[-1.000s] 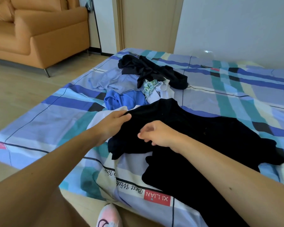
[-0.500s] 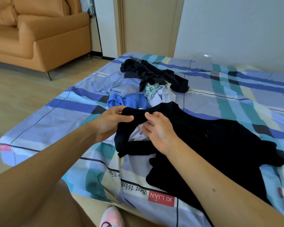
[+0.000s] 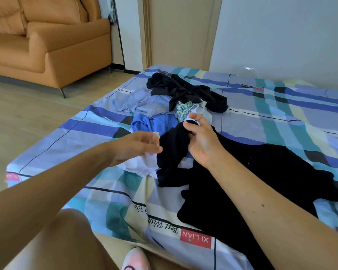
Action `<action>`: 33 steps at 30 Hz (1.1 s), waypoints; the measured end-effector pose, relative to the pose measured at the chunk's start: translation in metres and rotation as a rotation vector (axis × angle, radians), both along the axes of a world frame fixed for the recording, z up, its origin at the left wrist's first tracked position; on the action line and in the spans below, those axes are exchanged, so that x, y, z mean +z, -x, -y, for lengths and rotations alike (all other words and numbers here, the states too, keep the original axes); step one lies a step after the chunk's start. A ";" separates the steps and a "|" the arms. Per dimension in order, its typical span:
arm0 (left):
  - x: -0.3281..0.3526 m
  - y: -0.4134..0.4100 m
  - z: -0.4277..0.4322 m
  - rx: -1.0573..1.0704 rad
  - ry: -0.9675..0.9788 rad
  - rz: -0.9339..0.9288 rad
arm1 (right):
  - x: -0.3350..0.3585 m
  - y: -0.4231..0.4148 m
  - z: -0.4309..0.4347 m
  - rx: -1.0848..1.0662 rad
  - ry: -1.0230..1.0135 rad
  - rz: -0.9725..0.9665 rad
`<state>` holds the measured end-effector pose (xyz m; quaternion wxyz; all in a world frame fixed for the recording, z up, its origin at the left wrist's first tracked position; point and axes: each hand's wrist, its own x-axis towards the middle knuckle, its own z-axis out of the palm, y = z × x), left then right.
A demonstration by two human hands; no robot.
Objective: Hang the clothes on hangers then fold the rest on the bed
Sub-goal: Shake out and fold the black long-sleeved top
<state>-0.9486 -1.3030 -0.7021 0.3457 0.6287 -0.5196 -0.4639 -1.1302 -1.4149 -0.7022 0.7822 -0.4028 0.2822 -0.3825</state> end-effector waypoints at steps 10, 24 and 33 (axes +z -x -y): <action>-0.020 0.022 0.002 -0.042 -0.093 -0.453 | -0.002 0.016 0.014 -0.008 -0.003 0.084; 0.074 -0.055 -0.028 -0.044 0.054 -0.094 | -0.004 0.005 0.024 -0.084 -0.061 0.072; 0.076 -0.143 -0.062 0.178 -0.219 0.422 | -0.027 -0.020 -0.003 0.250 0.333 -0.770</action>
